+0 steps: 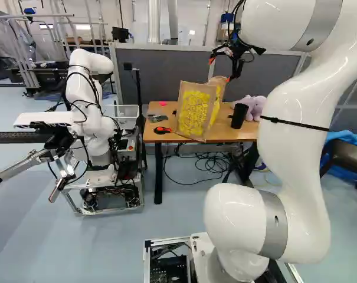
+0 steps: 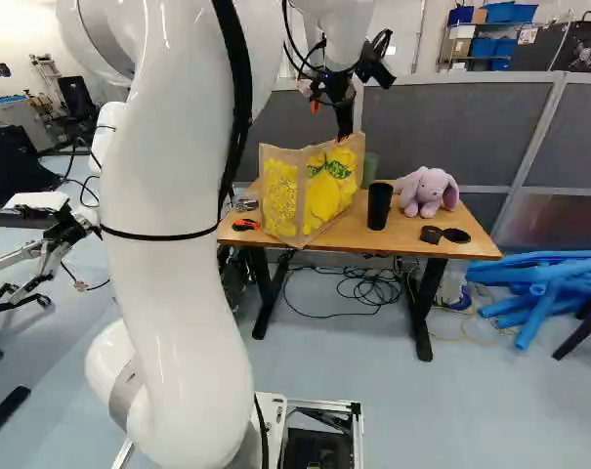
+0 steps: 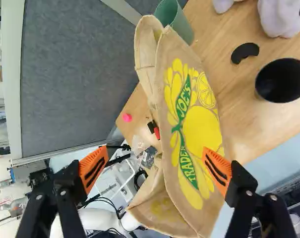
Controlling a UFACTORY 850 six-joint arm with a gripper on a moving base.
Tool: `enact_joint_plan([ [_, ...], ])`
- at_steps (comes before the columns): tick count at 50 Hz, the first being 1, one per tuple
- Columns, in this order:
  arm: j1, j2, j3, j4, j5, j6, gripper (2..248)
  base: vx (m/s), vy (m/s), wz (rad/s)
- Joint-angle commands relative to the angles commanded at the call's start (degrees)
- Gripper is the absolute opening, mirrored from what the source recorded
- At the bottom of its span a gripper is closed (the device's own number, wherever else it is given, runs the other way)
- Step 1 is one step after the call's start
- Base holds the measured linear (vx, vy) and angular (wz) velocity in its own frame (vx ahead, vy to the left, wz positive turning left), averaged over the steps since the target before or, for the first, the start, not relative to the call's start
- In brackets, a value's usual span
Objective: Pick up the bag on the ground and place it on the table
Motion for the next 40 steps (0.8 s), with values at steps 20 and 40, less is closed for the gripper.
enact_joint_plan([
  [20,0.0,0.0,0.0,0.0,0.0,0.0,247,-0.038,-0.023,0.053],
  [40,0.0,0.0,0.0,0.0,0.0,0.0,247,-0.074,-0.039,0.015],
])
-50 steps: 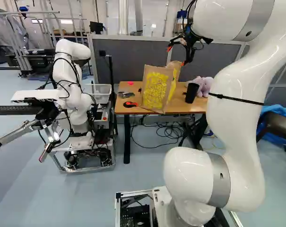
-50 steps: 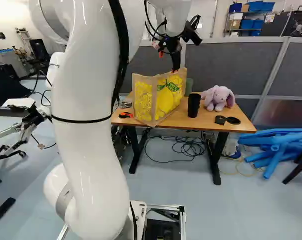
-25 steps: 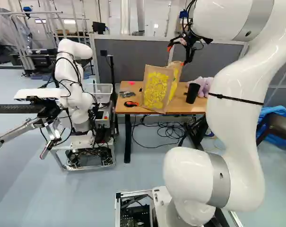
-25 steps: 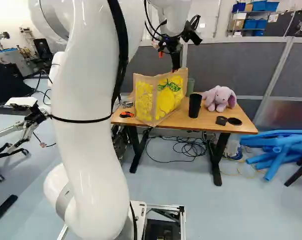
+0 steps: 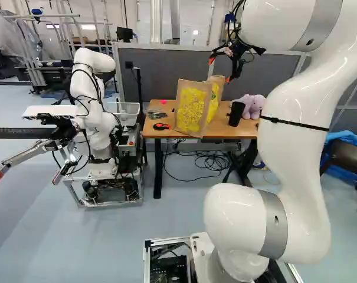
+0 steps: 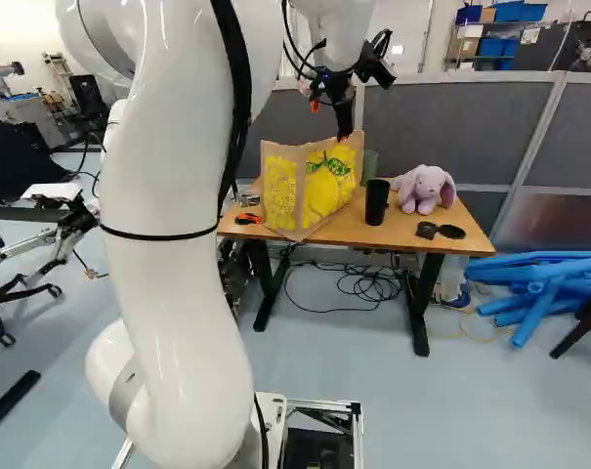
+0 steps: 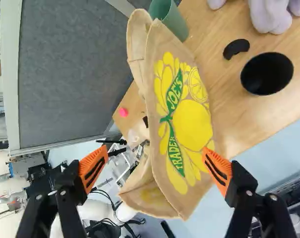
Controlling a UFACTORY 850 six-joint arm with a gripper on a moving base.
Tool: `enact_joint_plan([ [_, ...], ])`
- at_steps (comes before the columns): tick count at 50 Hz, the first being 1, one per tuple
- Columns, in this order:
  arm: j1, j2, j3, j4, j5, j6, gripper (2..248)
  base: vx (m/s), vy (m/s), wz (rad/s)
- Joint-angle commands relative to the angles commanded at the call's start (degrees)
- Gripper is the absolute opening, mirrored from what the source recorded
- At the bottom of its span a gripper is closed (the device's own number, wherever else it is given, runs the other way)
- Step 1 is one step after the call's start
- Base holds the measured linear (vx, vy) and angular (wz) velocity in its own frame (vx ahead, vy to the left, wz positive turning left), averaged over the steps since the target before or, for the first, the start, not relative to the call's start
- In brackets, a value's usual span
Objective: Pick up the bag on the ground and place it on the table
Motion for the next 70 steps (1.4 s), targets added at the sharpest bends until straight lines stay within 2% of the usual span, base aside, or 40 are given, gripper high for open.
enact_joint_plan([
  [51,0.0,0.0,0.0,0.0,0.0,0.0,247,-0.093,-0.070,0.019],
  [70,0.0,0.0,0.0,0.0,0.0,0.0,247,-0.108,-0.028,0.026],
])
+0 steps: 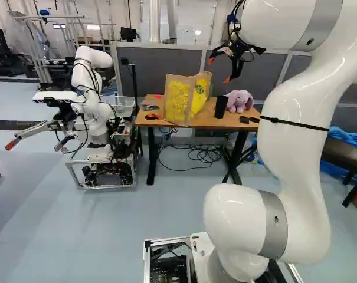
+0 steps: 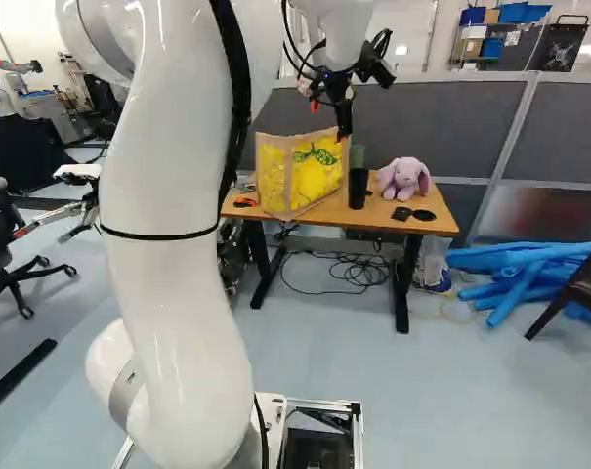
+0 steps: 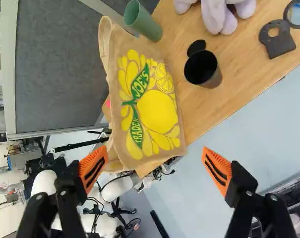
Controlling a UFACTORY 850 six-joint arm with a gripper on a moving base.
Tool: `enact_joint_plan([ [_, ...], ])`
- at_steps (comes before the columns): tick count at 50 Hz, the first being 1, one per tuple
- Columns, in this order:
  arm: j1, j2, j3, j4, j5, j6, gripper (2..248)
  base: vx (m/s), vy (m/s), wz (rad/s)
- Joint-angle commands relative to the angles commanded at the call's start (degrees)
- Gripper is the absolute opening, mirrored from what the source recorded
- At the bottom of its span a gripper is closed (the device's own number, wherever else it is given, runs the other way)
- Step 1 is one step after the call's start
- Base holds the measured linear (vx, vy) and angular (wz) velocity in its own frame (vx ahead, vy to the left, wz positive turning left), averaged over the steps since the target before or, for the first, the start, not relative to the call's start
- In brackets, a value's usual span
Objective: Pick up the bag on the ground and place it on the table
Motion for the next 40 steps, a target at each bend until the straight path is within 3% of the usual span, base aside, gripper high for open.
enact_joint_plan([
  [40,0.4,0.7,1.8,-0.6,2.0,-0.3,247,-0.005,-0.001,-0.001],
])
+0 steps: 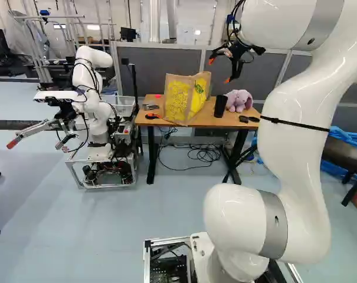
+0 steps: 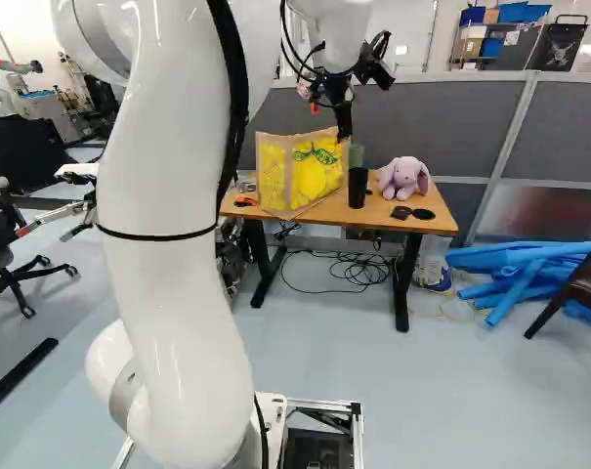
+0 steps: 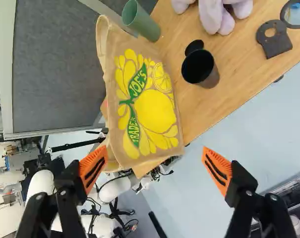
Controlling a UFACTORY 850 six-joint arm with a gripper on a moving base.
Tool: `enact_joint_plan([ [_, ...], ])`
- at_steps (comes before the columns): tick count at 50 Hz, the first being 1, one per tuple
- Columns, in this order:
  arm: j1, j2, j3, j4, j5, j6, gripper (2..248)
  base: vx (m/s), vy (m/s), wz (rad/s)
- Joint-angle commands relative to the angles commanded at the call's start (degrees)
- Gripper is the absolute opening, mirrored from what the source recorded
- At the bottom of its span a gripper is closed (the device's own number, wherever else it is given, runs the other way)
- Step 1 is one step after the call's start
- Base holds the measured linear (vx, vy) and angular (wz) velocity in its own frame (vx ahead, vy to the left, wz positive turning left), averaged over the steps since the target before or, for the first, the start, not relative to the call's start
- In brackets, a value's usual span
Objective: Pick up the bag on the ground and place it on the table
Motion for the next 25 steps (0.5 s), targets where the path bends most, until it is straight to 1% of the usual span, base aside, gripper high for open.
enact_joint_plan([
  [13,0.6,1.0,2.4,-0.9,2.6,-0.4,247,0.000,0.000,0.000],
  [25,1.4,2.3,5.6,-2.0,6.0,-1.0,247,0.000,0.000,0.000],
])
